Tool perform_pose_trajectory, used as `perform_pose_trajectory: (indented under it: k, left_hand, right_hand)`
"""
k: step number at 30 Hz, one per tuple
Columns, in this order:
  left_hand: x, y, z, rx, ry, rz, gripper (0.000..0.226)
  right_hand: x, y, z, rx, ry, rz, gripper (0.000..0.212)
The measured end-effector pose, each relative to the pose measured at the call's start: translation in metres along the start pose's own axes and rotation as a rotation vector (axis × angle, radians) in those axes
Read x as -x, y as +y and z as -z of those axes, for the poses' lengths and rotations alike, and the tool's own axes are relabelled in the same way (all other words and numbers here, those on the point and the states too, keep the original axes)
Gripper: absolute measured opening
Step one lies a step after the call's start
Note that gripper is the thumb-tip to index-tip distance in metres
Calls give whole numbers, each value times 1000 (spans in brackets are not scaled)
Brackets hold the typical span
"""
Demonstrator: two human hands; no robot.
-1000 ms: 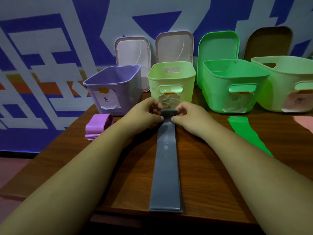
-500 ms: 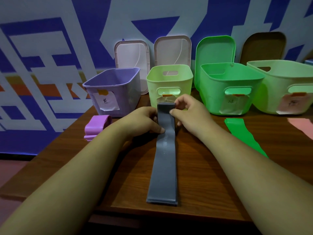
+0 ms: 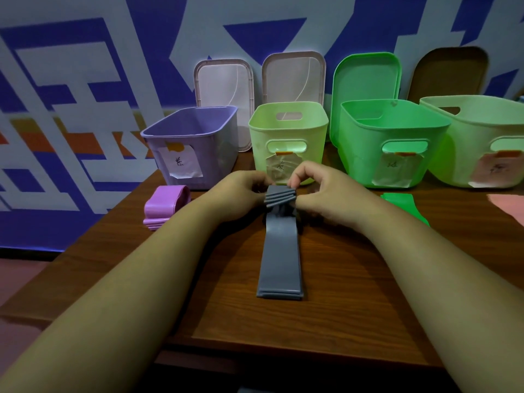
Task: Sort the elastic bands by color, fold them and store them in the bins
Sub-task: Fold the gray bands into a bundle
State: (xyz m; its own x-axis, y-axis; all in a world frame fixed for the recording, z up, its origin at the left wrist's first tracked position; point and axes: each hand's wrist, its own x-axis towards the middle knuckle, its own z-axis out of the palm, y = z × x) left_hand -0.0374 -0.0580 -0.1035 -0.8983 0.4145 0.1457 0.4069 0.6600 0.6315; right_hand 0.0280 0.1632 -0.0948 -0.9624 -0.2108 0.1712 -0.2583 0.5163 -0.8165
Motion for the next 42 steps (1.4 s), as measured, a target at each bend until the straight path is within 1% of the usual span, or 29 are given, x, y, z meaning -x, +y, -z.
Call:
perform_pose_trajectory:
  k: [3, 5, 6, 8, 10, 11, 12, 13, 15, 19, 21, 24, 25, 26, 27, 28, 29, 30, 31, 34, 38, 40, 42]
  left_hand:
    - [4, 2, 4, 13, -59, -19, 17]
    - [7, 4, 8, 47, -84, 2, 23]
    - [10, 7, 10, 105, -98, 36, 29]
    - [13, 9, 13, 299, -133, 137, 39]
    - [15, 7, 16, 528, -174, 204, 40]
    - [15, 5, 16, 581, -192, 211, 36]
    - [15, 5, 17, 556, -207, 196, 30]
    - [15, 4, 18, 465, -214, 160, 25]
    - [15, 3, 18, 307, -250, 94, 29]
    - [10, -1, 16, 294, -257, 82, 32]
    - [10, 0, 15, 299, -237, 70, 31]
    - [10, 2, 15, 335, -226, 69, 31]
    - [10, 2, 15, 343, -223, 70, 31]
    - [10, 3, 14, 346, -221, 64, 32]
    - [10, 3, 14, 351, -216, 59, 32]
    - [10, 3, 14, 358, -210, 56, 33]
    - [10, 4, 13, 370, -209, 56, 35]
    - [11, 5, 14, 382, -211, 56, 36]
    - [12, 6, 14, 393, -218, 56, 37]
    - [15, 8, 19, 348, -283, 55, 41]
    - [20, 13, 23, 239, -383, 67, 55]
    - [22, 17, 24, 214, -411, 55, 56]
    - [22, 17, 23, 216, -399, 50, 56]
  right_hand:
    - [5, 0, 4, 23, -46, 4, 29]
    - [6, -1, 3, 27, -83, 7, 28]
    - [7, -1, 2, 34, -95, 13, 27]
    - [6, -1, 2, 44, -97, 23, 24]
    - [8, -1, 3, 44, -107, 28, 23]
    - [8, -2, 3, 49, -113, 34, 23]
    - [8, -2, 4, 60, -116, 41, 24]
    - [8, -1, 4, 72, -118, 47, 24]
    - [7, -1, 4, 105, -128, 67, 24]
    - [6, 0, 6, 56, -151, 70, 24]
    - [6, -1, 5, -17, -86, 55, 20]
    - [4, -1, 3, -133, 123, 23, 6]
    - [2, 1, 3, -124, 134, -13, 15]
    - [2, 1, 3, -72, 98, -62, 26]
    - [1, 2, 3, 11, 22, -111, 32]
    - [3, 2, 2, 87, -62, -143, 31]
    - [4, 1, 1, 131, -130, -154, 24]
    - [4, 0, 0, 133, -156, -155, 20]
    - [4, 0, 0, 124, -160, -154, 20]
    - [2, 1, 0, 119, -130, -151, 33]
    - [2, 6, -3, 65, -108, -124, 35]
    - [1, 6, -4, 29, -79, -110, 37]
    - [1, 5, -5, 15, -38, -80, 36]
